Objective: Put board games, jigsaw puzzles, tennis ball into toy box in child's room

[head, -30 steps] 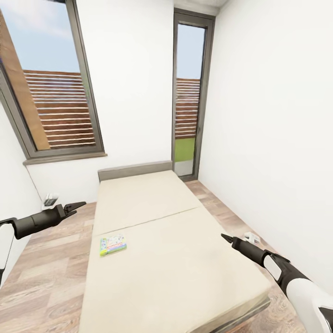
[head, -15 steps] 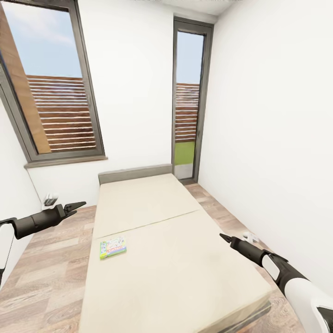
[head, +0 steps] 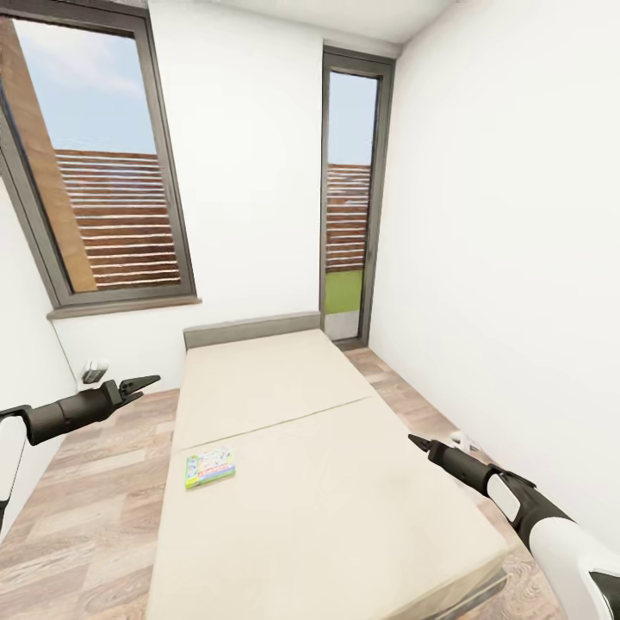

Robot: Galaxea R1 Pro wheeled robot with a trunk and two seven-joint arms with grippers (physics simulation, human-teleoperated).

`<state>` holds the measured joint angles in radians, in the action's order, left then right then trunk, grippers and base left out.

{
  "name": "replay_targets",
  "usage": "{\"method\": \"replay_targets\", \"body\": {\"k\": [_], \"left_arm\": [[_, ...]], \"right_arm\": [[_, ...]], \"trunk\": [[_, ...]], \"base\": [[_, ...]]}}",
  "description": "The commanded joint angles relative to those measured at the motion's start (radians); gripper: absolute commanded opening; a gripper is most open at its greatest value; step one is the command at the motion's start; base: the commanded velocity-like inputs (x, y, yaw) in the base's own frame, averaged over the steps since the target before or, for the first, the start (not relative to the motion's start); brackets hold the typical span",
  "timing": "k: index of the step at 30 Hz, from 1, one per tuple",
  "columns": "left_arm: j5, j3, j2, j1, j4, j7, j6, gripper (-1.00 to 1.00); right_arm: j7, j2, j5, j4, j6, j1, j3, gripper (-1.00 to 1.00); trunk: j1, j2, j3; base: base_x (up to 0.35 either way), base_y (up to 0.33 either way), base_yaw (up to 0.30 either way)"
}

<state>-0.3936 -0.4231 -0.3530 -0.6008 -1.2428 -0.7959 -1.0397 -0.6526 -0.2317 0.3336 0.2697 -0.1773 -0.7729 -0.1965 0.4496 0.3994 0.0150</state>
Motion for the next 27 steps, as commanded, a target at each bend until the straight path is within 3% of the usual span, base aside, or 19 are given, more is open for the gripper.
{"method": "replay_targets", "body": {"k": [1,27], "left_arm": [[0.004,-0.001,0.000,-0.001,0.000,-0.006,-0.003,1.00],[0.000,-0.008,0.004,-0.001,0.000,-0.012,-0.002,1.00]], "right_arm": [[-0.003,0.000,0.009,0.000,-0.010,0.000,-0.003,1.00],[-0.006,0.000,0.010,0.003,-0.011,0.000,-0.001,1.00]], "trunk": [[0.000,0.001,0.001],[0.000,0.001,0.043]], "base": [[0.000,0.000,0.000],[-0.017,0.022,0.000]]}}
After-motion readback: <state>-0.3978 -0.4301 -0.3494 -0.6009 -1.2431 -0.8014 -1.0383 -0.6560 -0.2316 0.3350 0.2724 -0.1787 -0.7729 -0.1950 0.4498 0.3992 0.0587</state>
